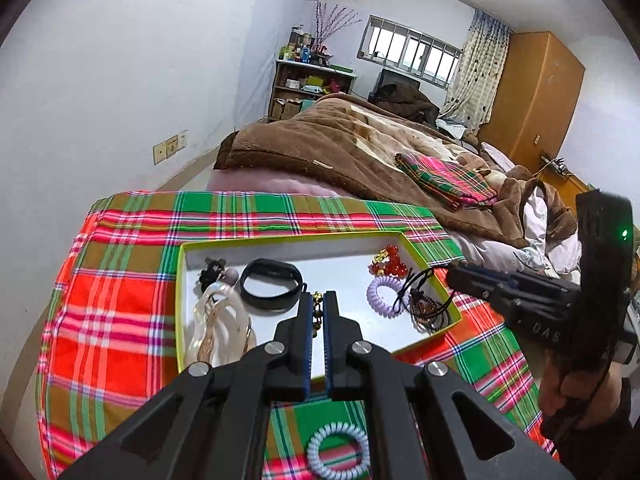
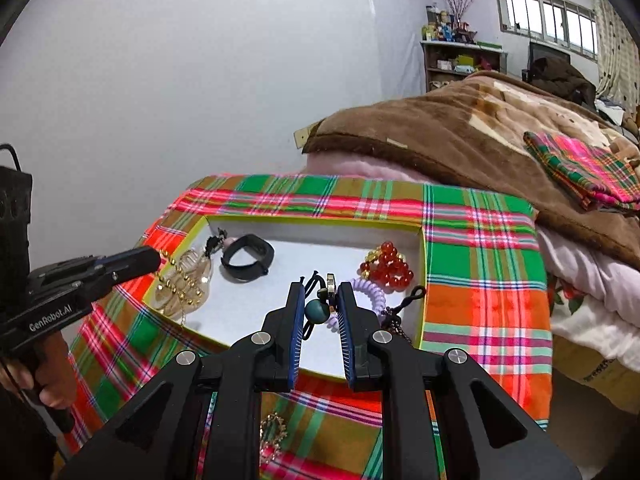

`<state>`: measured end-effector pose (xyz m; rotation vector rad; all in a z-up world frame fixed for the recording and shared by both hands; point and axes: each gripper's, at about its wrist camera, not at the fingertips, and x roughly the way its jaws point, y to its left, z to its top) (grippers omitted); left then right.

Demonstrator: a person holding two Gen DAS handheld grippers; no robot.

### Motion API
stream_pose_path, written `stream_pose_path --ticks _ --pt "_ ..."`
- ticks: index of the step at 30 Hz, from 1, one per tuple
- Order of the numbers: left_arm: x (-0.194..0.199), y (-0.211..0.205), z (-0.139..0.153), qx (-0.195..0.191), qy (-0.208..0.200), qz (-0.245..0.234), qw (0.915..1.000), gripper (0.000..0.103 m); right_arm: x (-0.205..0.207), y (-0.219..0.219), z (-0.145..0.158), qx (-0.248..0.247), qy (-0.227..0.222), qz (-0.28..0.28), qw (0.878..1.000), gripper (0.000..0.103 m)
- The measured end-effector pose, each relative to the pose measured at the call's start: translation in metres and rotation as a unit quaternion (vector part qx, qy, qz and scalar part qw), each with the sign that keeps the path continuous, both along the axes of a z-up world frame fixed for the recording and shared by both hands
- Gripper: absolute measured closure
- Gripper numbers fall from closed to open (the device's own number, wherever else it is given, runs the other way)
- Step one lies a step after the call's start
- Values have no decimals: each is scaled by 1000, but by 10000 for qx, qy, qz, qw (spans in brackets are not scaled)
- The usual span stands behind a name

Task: Organize jewelry
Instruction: 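Carry the gold brooch and black cord necklace over the box lid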

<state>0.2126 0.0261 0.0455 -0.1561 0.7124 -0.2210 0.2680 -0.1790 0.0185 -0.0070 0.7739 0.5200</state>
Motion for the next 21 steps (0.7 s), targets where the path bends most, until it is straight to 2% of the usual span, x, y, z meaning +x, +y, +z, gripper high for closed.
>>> stream_pose_path --ticks 9,15,21 --pt "18 3 -16 -93 222 -16 9997 98 12 2 -35 -108 443 21 9990 86" --pt "22 5 -8 -77 163 -34 9998 98 14 5 -42 -172 529 56 9984 86" --pt "22 -1 -28 -37 383 -84 9992 98 12 8 -46 -287 579 115 9978 85"
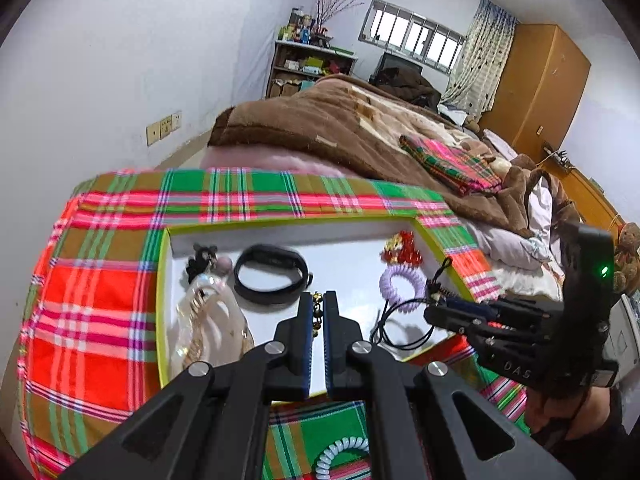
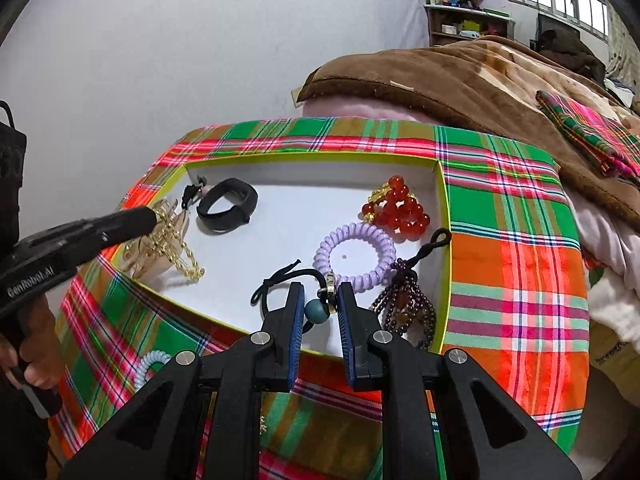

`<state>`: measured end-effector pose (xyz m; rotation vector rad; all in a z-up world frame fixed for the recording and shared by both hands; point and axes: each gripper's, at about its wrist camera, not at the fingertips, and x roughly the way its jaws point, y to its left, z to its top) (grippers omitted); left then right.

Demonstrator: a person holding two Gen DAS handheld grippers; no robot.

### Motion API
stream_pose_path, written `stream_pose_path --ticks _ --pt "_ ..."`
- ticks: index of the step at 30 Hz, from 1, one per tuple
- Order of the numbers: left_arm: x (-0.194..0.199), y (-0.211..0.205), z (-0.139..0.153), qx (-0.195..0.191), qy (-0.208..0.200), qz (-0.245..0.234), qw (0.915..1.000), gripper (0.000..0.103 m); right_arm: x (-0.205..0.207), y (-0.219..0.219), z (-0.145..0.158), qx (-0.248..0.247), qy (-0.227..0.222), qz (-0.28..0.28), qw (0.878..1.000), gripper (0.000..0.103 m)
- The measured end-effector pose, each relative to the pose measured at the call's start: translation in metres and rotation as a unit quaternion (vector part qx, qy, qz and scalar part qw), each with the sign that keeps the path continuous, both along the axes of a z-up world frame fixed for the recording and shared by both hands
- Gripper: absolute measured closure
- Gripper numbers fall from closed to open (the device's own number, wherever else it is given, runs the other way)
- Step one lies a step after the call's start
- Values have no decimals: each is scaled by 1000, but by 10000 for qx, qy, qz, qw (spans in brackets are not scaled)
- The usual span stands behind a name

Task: Organize jewelry
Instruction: 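Carry the gold brooch and black cord necklace over the box lid, then open the right tool to drop the necklace while the left tool releases the brooch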

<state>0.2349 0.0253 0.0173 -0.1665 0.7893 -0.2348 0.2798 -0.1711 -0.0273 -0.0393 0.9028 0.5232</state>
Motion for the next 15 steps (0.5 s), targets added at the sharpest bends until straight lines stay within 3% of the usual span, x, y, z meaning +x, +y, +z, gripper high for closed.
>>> stream_pose_path --ticks 8,12,15 --pt "1 -2 -18 133 187 24 9997 98 -3 1 1 -197 -90 -33 9998 84" --pt "0 -2 -22 244 204 57 9995 98 -6 3 4 -222 -157 3 9996 75" --pt "-3 -3 -22 316 190 61 9993 98 -10 2 8 -218 -214 -20 9995 75"
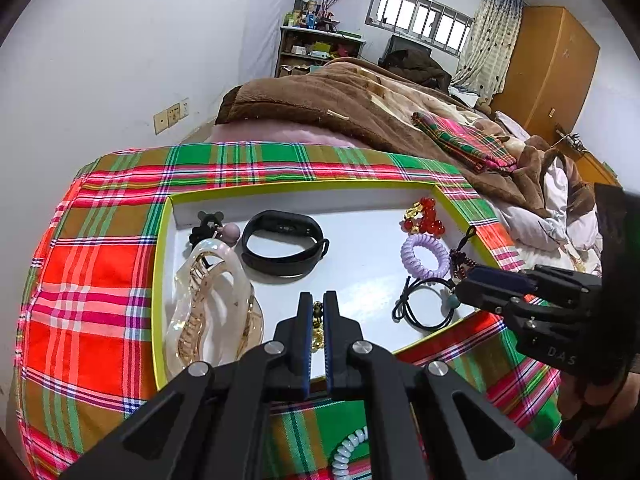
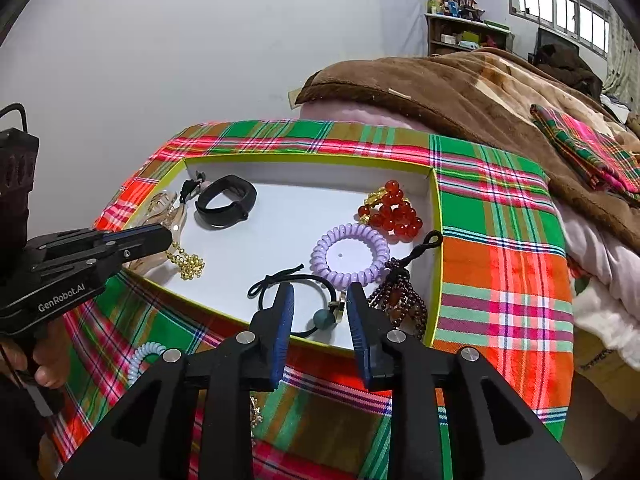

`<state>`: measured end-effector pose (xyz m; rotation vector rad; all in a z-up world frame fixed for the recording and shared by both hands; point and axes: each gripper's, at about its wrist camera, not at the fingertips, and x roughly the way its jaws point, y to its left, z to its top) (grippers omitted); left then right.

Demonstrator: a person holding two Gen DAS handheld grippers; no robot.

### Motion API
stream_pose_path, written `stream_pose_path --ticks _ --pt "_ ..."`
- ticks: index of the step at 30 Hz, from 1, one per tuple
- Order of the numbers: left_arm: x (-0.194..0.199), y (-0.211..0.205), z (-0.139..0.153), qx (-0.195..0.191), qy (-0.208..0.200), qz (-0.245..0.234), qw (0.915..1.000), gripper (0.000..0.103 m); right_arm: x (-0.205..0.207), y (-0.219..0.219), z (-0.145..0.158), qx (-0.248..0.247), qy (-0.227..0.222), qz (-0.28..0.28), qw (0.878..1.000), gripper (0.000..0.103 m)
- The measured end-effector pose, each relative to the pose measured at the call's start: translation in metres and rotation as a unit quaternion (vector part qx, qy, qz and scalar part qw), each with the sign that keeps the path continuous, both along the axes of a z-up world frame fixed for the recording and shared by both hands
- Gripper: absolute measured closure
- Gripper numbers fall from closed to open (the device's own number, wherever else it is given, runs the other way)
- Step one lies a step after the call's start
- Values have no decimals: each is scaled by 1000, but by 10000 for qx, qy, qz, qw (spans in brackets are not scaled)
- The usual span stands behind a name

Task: Organize jewelry
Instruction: 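Open the right tool to drop the necklace while the left tool releases the brooch, then grasp the gold pendant with the right tool while the left tool approaches the pale blue hair tie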

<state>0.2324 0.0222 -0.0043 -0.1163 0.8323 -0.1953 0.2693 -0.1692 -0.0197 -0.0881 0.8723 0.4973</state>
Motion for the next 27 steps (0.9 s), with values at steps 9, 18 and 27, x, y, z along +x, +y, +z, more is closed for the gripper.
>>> stream_pose_path --ticks 9,18,27 --pt "-15 2 9 120 -107 31 9999 81 -23 -10 17 149 -156 -111 9997 75" --pt "-56 5 25 300 -298 193 9989 79 -60 -21 24 262 -159 -171 9994 75" --pt "-103 4 26 294 -289 398 9984 79 -106 -21 32 191 -273 -97 9994 75"
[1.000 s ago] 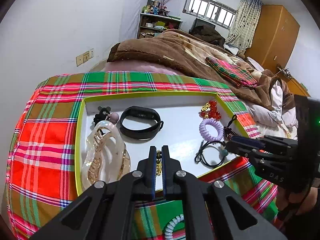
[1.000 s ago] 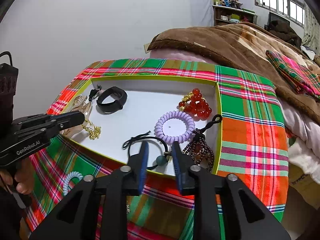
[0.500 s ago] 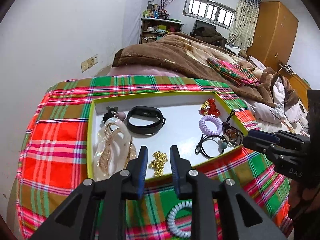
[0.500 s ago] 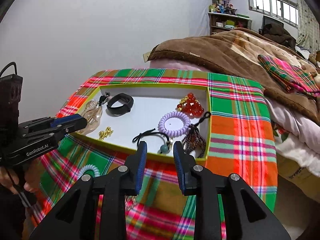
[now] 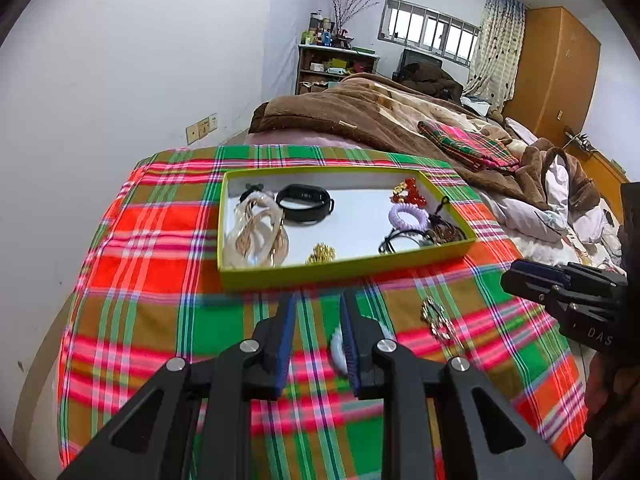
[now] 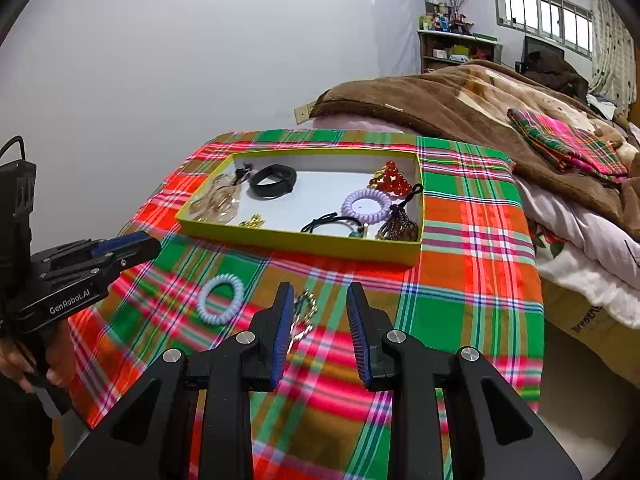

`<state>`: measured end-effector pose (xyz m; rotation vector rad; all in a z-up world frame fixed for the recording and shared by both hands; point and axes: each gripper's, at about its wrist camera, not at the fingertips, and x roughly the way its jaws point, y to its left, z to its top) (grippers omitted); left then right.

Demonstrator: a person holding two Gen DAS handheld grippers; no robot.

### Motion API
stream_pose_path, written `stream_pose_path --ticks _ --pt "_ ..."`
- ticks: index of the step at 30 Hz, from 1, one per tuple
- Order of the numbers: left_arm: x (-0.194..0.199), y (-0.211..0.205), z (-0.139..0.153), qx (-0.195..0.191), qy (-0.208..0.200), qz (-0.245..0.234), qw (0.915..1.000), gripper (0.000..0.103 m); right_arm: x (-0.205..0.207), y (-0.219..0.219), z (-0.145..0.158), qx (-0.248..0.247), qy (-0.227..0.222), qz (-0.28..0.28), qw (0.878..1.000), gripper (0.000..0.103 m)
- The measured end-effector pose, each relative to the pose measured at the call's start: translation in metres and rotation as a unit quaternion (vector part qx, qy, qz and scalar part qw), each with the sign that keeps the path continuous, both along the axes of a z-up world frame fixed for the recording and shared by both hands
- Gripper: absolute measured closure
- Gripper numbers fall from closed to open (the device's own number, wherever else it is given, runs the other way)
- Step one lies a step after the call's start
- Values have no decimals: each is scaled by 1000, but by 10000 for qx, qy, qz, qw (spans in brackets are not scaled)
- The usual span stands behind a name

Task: Organize jewelry
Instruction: 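Grasp the gold pendant with the right tool while the left tool approaches the pale blue hair tie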

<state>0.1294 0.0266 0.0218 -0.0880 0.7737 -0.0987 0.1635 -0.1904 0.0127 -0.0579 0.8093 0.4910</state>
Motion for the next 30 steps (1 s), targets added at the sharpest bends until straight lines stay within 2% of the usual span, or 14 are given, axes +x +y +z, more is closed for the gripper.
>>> stream_pose_path --ticks 14,25,30 --pt "-48 0 2 -81 -44 194 9998 79 -38 -1 7 -35 -73 95 9999 75" --pt "-53 1 -5 -108 16 240 9997 79 -37 0 4 -61 -39 104 9999 75" --pt "-50 3 -9 -136 59 252 9996 72 -30 2 -6 -124 69 102 9998 75"
